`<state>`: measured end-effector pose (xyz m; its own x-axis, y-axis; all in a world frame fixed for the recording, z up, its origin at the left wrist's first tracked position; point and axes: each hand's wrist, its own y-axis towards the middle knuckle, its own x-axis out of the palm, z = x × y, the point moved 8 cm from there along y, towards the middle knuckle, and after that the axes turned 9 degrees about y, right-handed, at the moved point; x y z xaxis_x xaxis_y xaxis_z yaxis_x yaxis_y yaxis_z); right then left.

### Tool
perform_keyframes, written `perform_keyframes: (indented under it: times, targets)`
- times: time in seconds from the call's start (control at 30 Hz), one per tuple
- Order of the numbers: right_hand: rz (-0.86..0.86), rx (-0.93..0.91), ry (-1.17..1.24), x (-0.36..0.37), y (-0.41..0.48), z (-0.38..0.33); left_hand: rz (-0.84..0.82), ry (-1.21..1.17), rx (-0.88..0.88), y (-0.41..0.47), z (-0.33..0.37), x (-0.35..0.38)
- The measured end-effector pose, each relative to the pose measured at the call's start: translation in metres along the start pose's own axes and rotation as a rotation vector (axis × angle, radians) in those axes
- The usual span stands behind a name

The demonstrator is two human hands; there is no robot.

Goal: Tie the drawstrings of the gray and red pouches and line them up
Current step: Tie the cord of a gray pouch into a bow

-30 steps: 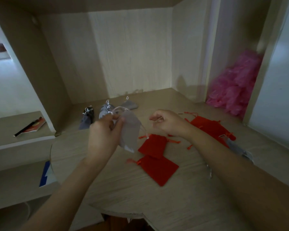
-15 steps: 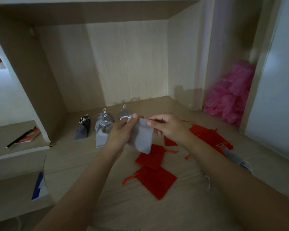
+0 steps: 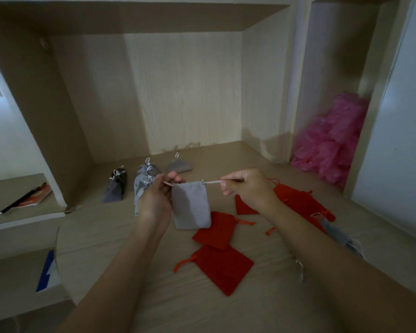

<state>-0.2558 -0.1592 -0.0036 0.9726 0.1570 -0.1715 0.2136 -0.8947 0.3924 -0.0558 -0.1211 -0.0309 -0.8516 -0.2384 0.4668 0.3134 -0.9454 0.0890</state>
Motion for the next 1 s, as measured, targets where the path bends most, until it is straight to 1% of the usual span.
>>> perform_keyframes:
  times: [0.1,0.2,0.37,0.5,0.6,0.67,0.77,0.87,0.93,1.0]
  targets:
    - [0.055,-0.006,-0.045,-0.007,0.0,0.004,0.031,-0.1,0.025,0.003,0.004,-0.006]
    - [0.067,-0.024,-0.114,-0.009,0.0,0.006,0.052,-0.171,0.059,0.008,0.006,-0.013]
    - [0.079,-0.06,-0.31,-0.019,0.0,0.001,0.1,-0.333,0.128,0.017,0.018,-0.035]
    - [0.081,-0.09,-0.318,-0.02,0.003,-0.007,0.137,-0.364,0.166,0.013,0.027,-0.043]
    - [0.103,-0.153,-0.325,-0.019,0.001,-0.016,0.134,-0.401,0.141,0.013,0.026,-0.041]
    - [0.102,-0.184,-0.268,-0.021,0.0,-0.02,0.118,-0.37,0.105,0.014,0.024,-0.039]
    - [0.071,-0.208,-0.143,-0.021,-0.001,-0.024,0.049,-0.302,0.006,0.014,0.016,-0.032]
    - [0.034,-0.22,-0.053,-0.012,-0.004,-0.033,-0.077,-0.22,-0.089,0.008,0.008,-0.016]
    - [-0.028,-0.238,-0.037,0.001,-0.008,-0.042,-0.189,-0.084,-0.143,0.002,-0.001,-0.001]
    - [-0.099,-0.29,-0.065,0.018,-0.015,-0.054,-0.278,0.136,-0.118,-0.006,-0.005,0.011]
